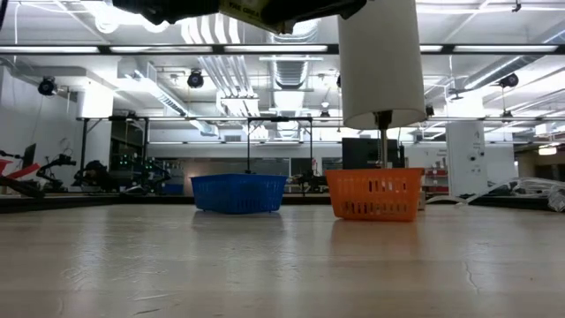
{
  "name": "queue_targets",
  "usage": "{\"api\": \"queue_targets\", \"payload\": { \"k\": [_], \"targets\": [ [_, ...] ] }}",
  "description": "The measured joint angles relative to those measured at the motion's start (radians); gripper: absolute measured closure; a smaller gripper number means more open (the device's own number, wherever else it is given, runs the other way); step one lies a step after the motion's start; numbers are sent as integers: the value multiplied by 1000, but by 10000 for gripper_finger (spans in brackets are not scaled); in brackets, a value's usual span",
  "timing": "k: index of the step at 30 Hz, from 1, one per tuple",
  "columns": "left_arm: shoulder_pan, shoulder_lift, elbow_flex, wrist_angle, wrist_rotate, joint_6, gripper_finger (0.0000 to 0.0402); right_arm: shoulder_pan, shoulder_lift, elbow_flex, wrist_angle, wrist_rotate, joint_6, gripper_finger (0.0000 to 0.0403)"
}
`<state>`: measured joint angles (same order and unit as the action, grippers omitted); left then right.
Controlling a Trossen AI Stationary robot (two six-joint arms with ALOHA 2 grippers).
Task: Pick and place Stapler, Stapler remover, tape
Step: Put the green staple boxed into the red basket
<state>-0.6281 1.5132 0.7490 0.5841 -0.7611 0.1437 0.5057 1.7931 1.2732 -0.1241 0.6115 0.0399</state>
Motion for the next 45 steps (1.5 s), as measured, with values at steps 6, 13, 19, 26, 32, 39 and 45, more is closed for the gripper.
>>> {"api": "queue_targets", "payload": {
  "k": [6,13,19,26,32,39,45],
  "targets": [
    [13,3,4,-1,1,-20,243,-2,0,0,20,2,-18,357],
    [18,6,4,-1,8,-41,249,-6,0,0,45,5,-22,352],
    [18,6,4,-2,29,-42,298,-7,0,-2,45,5,-22,354],
    [18,6,3,-2,30,-41,358,-7,0,-3,45,-3,-15,338],
    [16,-9,3,-49,68,-63,351,-7,2,-3,-32,-7,34,316],
    [14,-55,2,-245,159,-222,341,-6,2,-17,-177,-8,151,287],
    [6,-163,2,-515,304,-433,357,1,2,-60,-221,-11,226,270]
  ]
}}
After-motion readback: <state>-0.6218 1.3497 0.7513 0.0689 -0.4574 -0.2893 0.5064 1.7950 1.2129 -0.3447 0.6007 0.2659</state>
